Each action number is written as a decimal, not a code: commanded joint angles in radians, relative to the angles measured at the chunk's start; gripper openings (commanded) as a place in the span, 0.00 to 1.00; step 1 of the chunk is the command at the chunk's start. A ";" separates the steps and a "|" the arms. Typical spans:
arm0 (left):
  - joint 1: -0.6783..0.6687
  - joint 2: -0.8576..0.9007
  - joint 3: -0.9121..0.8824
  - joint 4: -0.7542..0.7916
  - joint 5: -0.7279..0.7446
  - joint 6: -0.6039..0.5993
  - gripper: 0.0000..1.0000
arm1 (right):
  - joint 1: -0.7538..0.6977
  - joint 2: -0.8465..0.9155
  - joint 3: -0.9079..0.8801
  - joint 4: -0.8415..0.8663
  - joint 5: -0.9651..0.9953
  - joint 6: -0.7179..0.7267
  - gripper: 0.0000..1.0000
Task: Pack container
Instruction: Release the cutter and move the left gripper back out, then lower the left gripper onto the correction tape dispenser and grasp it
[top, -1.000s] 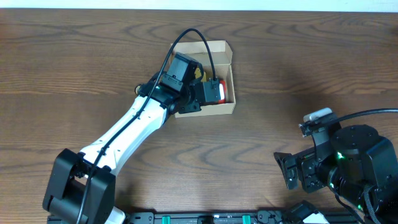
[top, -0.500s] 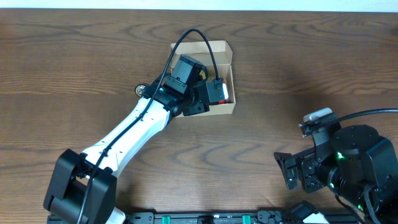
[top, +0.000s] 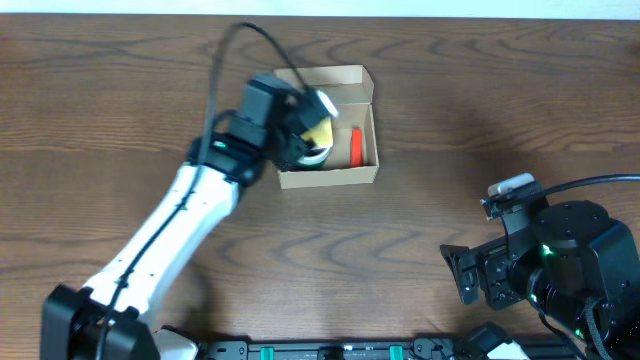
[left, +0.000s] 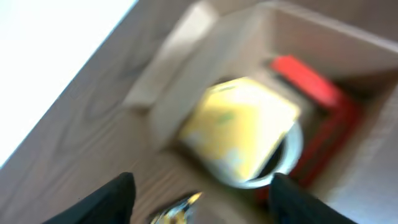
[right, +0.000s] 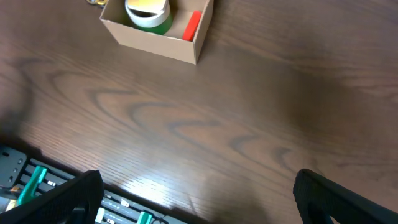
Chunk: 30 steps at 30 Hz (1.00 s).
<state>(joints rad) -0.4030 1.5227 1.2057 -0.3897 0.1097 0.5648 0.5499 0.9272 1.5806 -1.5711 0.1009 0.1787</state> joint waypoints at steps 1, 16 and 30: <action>0.081 -0.018 0.003 -0.005 -0.039 -0.126 0.72 | 0.000 0.000 0.001 -0.001 -0.003 0.007 0.99; 0.266 -0.012 0.003 -0.106 0.090 0.032 0.95 | 0.000 0.000 0.001 -0.001 -0.003 0.007 0.99; 0.370 0.137 0.003 -0.156 0.180 0.341 0.95 | 0.000 0.000 0.001 -0.001 -0.003 0.007 0.99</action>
<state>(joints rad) -0.0471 1.6299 1.2057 -0.5423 0.2634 0.8211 0.5499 0.9276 1.5806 -1.5715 0.1009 0.1787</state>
